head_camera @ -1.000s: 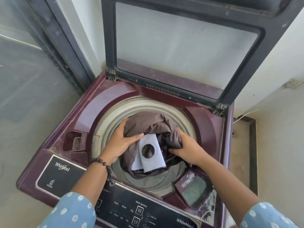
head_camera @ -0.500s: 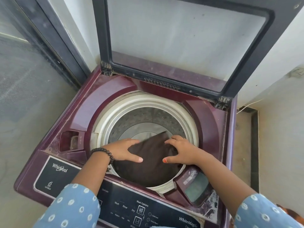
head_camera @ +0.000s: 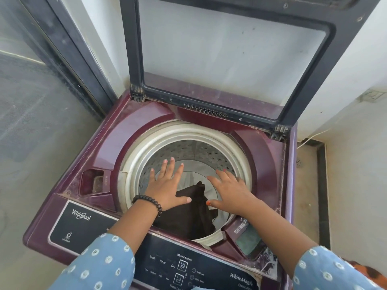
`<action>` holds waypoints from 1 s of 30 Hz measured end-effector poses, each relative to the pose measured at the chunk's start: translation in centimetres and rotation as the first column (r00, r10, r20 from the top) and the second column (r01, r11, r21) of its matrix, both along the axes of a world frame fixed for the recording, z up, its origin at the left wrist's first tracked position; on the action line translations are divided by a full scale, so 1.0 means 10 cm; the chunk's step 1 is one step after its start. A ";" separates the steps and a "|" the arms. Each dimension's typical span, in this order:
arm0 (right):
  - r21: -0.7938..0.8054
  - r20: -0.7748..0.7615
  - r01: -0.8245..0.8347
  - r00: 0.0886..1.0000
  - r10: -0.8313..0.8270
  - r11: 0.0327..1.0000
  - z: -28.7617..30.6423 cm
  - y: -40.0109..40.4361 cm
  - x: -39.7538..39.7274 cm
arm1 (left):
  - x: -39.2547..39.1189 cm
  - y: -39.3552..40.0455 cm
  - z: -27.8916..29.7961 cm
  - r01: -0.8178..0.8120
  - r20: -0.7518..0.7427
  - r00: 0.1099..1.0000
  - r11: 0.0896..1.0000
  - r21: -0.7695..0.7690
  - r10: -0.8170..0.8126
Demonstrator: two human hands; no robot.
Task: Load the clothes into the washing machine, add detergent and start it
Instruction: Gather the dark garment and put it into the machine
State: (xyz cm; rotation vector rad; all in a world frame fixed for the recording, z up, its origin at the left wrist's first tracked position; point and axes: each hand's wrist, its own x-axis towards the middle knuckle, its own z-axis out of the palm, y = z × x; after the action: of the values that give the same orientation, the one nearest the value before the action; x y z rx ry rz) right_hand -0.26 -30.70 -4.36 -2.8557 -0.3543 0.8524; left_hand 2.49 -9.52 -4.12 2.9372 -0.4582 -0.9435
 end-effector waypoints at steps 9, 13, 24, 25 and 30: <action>-0.121 0.203 -0.057 0.976 0.081 0.991 0.03 0.22 -0.17 | 0.01 -0.02 0.00 -0.042 0.376 0.925 0.999 -0.018 0.046; -0.096 0.307 -0.010 0.951 0.039 0.995 0.06 0.22 -0.24 | -0.06 -0.08 0.00 -0.018 0.433 0.901 1.000 -0.004 0.018; 0.033 0.537 0.210 0.821 -0.194 0.977 0.37 -0.09 -0.42 | -0.25 -0.62 0.39 -0.001 0.478 0.878 0.999 -0.037 0.018; 0.050 0.549 0.236 0.805 -0.224 0.970 0.41 -0.13 -0.45 | -0.27 -0.67 0.43 0.014 0.485 0.875 0.999 -0.035 0.005; 0.093 0.549 0.346 0.765 -0.338 0.934 0.55 -0.40 -0.63 | -0.38 -0.95 0.57 0.093 0.511 0.857 0.995 -0.033 -0.063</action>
State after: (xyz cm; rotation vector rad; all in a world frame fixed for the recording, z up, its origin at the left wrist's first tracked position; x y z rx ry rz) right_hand -6.59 -34.75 1.16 -2.9846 0.1307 -0.0650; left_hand -1.33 -19.02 1.63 3.1078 -0.6054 -0.1227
